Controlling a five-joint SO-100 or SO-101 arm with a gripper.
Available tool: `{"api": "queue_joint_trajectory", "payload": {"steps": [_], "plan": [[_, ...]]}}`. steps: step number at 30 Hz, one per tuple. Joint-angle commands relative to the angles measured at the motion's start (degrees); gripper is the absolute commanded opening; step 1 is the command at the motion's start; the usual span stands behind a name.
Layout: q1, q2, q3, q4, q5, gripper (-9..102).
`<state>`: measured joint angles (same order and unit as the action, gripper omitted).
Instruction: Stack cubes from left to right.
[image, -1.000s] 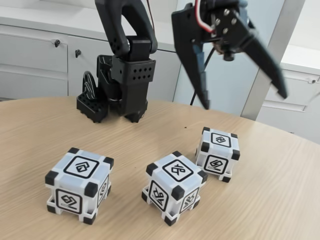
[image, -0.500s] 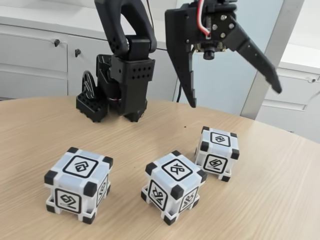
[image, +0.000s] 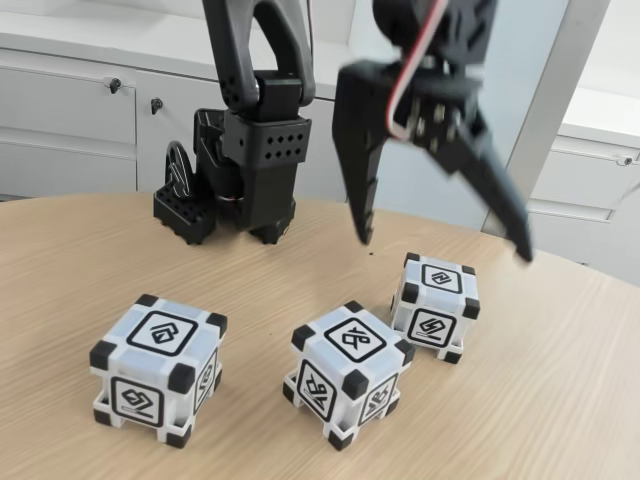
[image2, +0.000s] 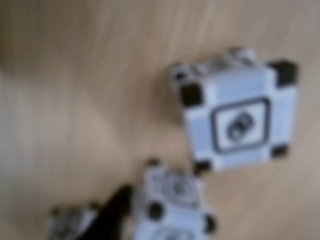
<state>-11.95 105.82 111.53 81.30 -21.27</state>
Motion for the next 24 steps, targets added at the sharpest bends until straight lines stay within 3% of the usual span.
{"api": "queue_joint_trajectory", "payload": {"steps": [1, 13, 24], "plan": [[-0.1, -5.9, -2.8, 0.4, -2.7, 47], [-1.5, -9.8, -2.9, -0.5, -14.3, 46], [-7.9, -9.8, -2.9, -0.6, -8.5, 44]]}}
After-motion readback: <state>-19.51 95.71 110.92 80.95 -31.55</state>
